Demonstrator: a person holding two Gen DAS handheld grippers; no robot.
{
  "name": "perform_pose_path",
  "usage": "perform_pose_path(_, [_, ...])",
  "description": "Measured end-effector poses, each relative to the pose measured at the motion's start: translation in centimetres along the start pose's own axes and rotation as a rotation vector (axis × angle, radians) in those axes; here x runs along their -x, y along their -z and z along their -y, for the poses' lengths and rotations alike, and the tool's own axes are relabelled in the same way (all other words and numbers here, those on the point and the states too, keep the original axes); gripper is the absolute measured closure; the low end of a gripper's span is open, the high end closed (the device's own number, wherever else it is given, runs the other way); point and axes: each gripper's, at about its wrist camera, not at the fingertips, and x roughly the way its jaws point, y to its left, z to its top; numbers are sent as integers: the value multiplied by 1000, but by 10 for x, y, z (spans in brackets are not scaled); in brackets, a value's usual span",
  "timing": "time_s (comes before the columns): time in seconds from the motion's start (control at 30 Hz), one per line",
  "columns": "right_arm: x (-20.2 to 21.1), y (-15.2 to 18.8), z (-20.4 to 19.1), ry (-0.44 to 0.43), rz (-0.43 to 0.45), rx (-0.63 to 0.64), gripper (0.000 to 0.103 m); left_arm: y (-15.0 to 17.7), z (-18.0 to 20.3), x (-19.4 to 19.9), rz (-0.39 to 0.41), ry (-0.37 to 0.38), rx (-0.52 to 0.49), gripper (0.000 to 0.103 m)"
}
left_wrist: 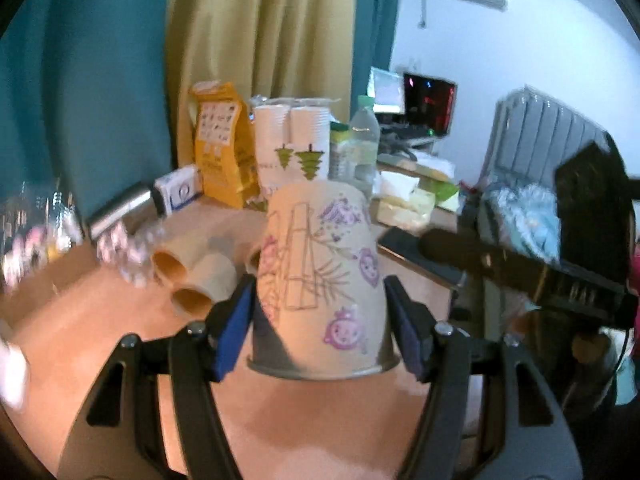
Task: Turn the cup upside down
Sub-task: 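Turn the cup mouth up with the left gripper while the right gripper grasps it, then open the left gripper and lower the cup with the right gripper onto the table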
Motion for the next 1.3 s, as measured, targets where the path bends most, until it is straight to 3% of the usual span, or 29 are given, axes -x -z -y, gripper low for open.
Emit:
perform_pose_path(0.13, [-9,7,-25,-48,-54,5,30,37,1,14,21,-45,11,38])
perform_pose_path(0.23, [-17,14,-42,-89,-97,22,30,58,5,28,84,-80,13,38])
perform_pose_path(0.37, [-39,28,-51,-186,-198,-21,30,77,22,39,134,-120,-60,38])
perform_pose_path(0.53, [-48,40,-60,-255,-252,-62,30,88,31,50,170,-140,-116,38])
perform_pose_path(0.73, [-49,41,-66,-278,-261,-54,30,92,29,52,175,-139,-116,38])
perform_pose_path(0.83, [-52,43,-65,-291,-275,-51,42,94,28,52,176,-134,-112,37])
perform_pose_path(0.97, [-54,44,-64,-286,-276,-38,43,94,31,49,162,-140,-112,36])
perform_pose_path(1.0, [-54,45,-64,-286,-275,-41,43,94,31,47,154,-137,-113,35])
perform_pose_path(1.1, [-54,45,-62,-286,-274,-42,43,94,28,38,113,-104,-85,14])
perform_pose_path(1.3, [-57,32,-61,-193,-204,37,43,99,21,28,60,-114,-47,14])
